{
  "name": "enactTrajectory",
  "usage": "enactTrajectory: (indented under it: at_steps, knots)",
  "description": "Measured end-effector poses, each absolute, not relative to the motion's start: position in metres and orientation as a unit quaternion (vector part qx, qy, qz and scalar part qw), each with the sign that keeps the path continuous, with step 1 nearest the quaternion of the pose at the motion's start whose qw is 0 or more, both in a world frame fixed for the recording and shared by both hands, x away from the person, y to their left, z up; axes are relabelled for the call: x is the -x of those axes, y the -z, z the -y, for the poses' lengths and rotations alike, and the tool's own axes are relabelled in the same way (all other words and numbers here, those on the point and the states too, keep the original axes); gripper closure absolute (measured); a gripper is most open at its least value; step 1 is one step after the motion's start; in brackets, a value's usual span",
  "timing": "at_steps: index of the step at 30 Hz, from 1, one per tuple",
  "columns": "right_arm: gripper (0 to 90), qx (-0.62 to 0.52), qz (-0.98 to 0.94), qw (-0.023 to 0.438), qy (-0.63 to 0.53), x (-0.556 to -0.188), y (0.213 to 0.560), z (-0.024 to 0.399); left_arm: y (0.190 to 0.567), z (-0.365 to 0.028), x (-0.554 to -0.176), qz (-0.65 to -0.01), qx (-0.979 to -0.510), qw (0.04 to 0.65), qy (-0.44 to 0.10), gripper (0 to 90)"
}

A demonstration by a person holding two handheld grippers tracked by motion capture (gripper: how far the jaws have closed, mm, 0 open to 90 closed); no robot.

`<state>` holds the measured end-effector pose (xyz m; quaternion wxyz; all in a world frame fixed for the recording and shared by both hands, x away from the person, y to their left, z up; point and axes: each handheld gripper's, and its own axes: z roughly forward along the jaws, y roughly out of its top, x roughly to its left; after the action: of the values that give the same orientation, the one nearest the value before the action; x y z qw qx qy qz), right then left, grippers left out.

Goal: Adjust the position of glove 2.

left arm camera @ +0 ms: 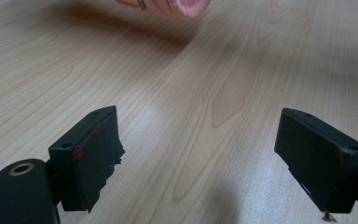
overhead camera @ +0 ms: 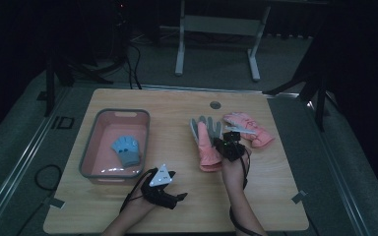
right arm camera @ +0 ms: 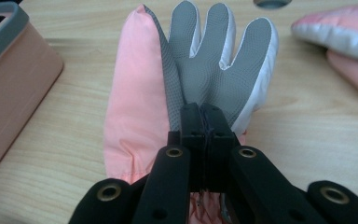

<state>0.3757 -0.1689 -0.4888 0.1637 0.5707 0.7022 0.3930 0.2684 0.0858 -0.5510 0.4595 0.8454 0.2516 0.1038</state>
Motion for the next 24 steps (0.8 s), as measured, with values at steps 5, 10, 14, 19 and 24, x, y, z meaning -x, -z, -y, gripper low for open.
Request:
enactTrajectory:
  at_steps: [5,10,14,19,24]
  knots:
    - [88.9,-0.582,-0.696,0.160,-0.390,-0.377,0.499,0.166,0.553,-0.085,-0.268,-0.245,-0.848,0.457,-0.104,14.5]
    - [88.6,-0.587,-0.705,0.159,-0.364,-0.382,0.519,0.158,0.553,-0.084,-0.268,-0.243,-0.849,0.457,-0.107,14.5]
    - [88.0,-0.589,-0.707,0.155,-0.359,-0.384,0.527,0.158,0.553,-0.084,-0.267,-0.242,-0.850,0.455,-0.107,14.4]
    - [81.1,-0.581,-0.713,0.156,-0.359,-0.384,0.526,0.159,0.554,-0.083,-0.267,-0.239,-0.853,0.451,-0.109,14.5]
    - [76.9,-0.564,-0.723,0.160,-0.364,-0.382,0.520,0.163,0.554,-0.084,-0.266,-0.241,-0.852,0.453,-0.108,14.5]
